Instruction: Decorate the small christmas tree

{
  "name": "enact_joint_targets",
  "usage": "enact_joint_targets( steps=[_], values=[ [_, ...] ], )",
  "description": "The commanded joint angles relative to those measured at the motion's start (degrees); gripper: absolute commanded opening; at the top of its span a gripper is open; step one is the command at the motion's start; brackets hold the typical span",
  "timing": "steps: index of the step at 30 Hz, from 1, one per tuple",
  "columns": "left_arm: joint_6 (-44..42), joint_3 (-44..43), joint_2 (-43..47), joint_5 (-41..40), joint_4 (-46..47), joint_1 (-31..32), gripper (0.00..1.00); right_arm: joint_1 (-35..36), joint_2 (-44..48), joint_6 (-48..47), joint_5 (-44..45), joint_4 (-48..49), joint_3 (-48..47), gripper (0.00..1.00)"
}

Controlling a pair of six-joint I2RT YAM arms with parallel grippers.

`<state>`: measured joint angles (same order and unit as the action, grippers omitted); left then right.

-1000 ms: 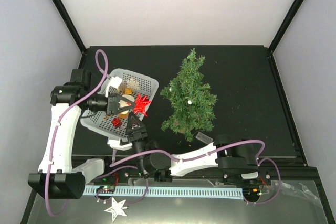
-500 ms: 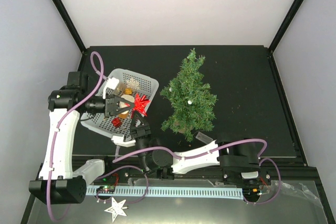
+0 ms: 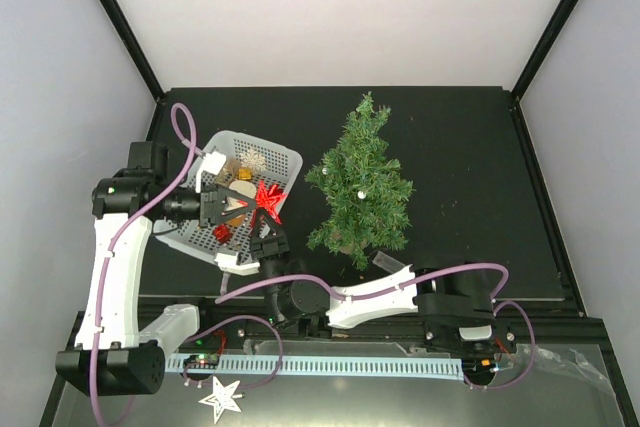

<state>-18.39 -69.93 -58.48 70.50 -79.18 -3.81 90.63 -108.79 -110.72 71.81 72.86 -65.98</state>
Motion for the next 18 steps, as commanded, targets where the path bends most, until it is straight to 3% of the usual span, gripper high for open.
enact_joint_targets(
  steps=[1,8,14,18],
  values=[
    [0.5,0.3,1.2,2.0,0.5,-0.4,0.01,-0.8,2.1,-1.1,-0.4,18.9,-1.0,0.20],
    [0.6,0.9,1.9,1.8,0.7,-0.4,0.01,-0.9,2.3,-1.7,-0.8,18.9,-1.4,0.16],
    [0.8,1.7,2.5,1.5,1.1,-0.4,0.02,-1.1,2.5,-2.0,-1.0,18.9,-1.7,0.01],
    [1.0,2.2,3.0,0.6,1.8,-0.5,0.02,-1.1,2.7,-2.2,-1.2,18.9,-1.7,0.01]
  ],
)
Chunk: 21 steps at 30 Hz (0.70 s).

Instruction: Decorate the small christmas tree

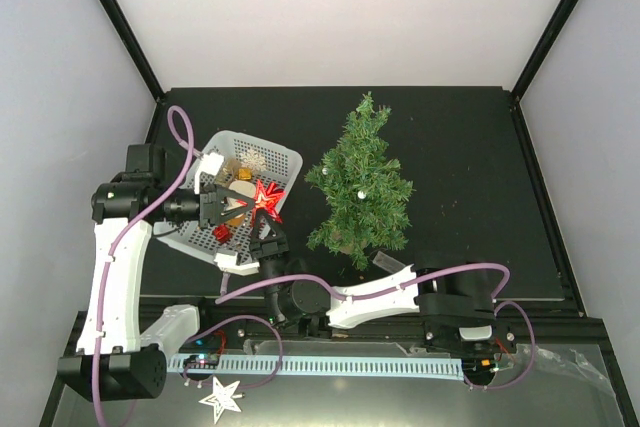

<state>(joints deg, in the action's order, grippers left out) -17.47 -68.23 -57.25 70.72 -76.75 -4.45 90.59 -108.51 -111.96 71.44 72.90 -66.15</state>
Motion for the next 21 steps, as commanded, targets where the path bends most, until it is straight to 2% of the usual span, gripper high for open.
enact_joint_targets(
  steps=[1,6,9,11,12,15,18,21],
  values=[
    [0.3,0.6,1.8,-0.2,-0.4,0.2,0.02,-1.1,2.4,-1.0,-0.9,18.9,-1.5,0.01],
    [0.6,0.8,2.1,-1.5,0.1,0.1,0.02,-1.0,2.7,-1.0,-1.1,18.9,-0.8,0.01],
    [1.1,1.1,2.3,-2.8,0.8,0.2,0.11,-1.0,3.0,-1.0,-1.2,18.9,-0.3,0.01],
    [1.2,1.2,2.6,-3.0,1.2,0.1,0.13,-1.0,3.2,-0.9,-1.2,18.9,0.1,0.01],
    [1.2,1.3,2.8,-3.2,1.3,0.2,0.16,-1.0,3.4,-0.9,-1.2,18.9,0.2,0.01],
    [1.0,1.1,3.0,-3.9,1.5,0.2,0.44,-1.0,3.9,-1.2,-1.2,18.9,0.6,0.01],
    [1.0,0.5,3.1,-4.0,1.7,0.2,0.48,-0.9,4.4,-1.3,-1.1,18.9,0.9,0.01],
    [0.9,-0.1,2.9,-4.9,2.0,0.2,0.60,-1.0,4.7,-1.6,-1.0,18.9,1.4,0.01]
  ],
)
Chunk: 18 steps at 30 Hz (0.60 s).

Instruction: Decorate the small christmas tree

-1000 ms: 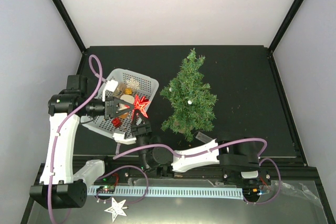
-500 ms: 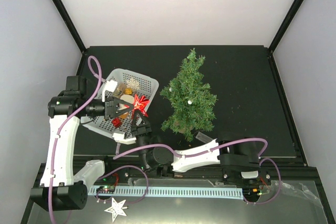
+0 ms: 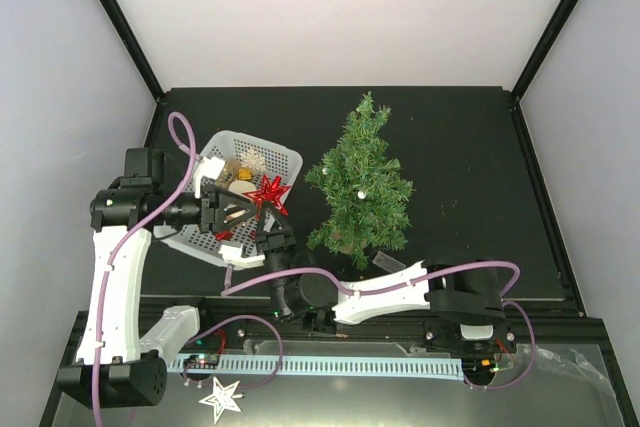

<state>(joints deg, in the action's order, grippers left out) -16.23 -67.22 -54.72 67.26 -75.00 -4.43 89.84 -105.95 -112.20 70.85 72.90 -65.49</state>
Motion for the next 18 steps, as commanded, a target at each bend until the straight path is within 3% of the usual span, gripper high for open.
enact_joint_targets(
  steps=[1,6,13,18],
  values=[
    [-0.3,-1.4,0.2,-2.0,0.3,0.2,0.64,-0.2,2.2,-1.7,-0.4,18.9,0.9,0.01],
    [-2.3,-5.4,-0.6,-3.9,-0.7,0.0,0.78,-0.1,3.6,-1.0,0.9,18.5,0.2,0.01],
    [-3.8,-13.9,1.6,-4.7,-1.0,-0.5,0.90,0.3,7.0,-0.3,1.5,14.9,0.2,0.01],
    [-2.1,-14.3,9.1,-6.8,6.7,-0.4,0.99,0.3,8.7,2.6,1.8,8.9,-0.9,0.01]
  ],
)
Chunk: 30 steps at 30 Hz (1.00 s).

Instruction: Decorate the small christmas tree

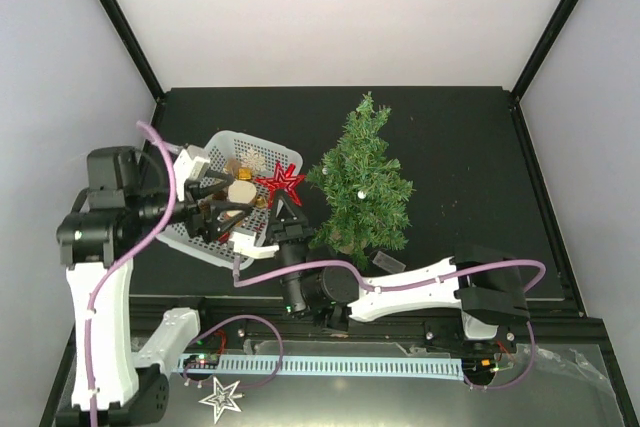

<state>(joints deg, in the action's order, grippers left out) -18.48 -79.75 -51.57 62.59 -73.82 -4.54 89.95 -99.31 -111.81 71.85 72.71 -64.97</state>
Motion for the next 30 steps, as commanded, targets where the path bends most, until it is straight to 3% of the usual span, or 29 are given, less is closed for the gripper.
enact_joint_targets(
  steps=[1,5,10,14,18,21,26,30],
  values=[
    [0.5,-1.2,8.5,-3.6,7.3,-0.3,0.99,0.1,2.7,3.8,1.2,6.6,-2.2,0.01],
    [1.6,2.1,15.0,-9.2,12.8,-0.3,0.99,0.2,6.8,13.2,1.3,-7.4,-7.0,0.01],
    [2.6,7.8,19.0,-11.9,15.1,-0.3,0.99,0.3,11.2,31.6,1.3,-36.9,-18.7,0.01],
    [2.0,12.8,22.0,-10.4,16.0,-0.4,0.99,0.0,13.1,54.8,-0.4,-66.9,-33.6,0.01],
    [-3.2,13.4,23.2,-9.3,11.7,-0.3,0.99,-2.0,13.7,77.6,-6.0,-96.0,-55.7,0.01],
    [-6.4,15.0,23.2,-7.8,8.1,-0.4,0.99,-4.1,16.8,85.5,-10.6,-103.5,-60.9,0.01],
    [-8.1,18.0,26.9,-5.1,10.2,-0.2,0.99,-7.7,19.3,97.9,-16.8,-117.1,-67.7,0.01],
    [-12.0,17.6,25.7,-1.3,7.8,-0.2,0.99,-13.8,22.0,109.5,-28.5,-124.9,-67.3,0.01]
  ],
)
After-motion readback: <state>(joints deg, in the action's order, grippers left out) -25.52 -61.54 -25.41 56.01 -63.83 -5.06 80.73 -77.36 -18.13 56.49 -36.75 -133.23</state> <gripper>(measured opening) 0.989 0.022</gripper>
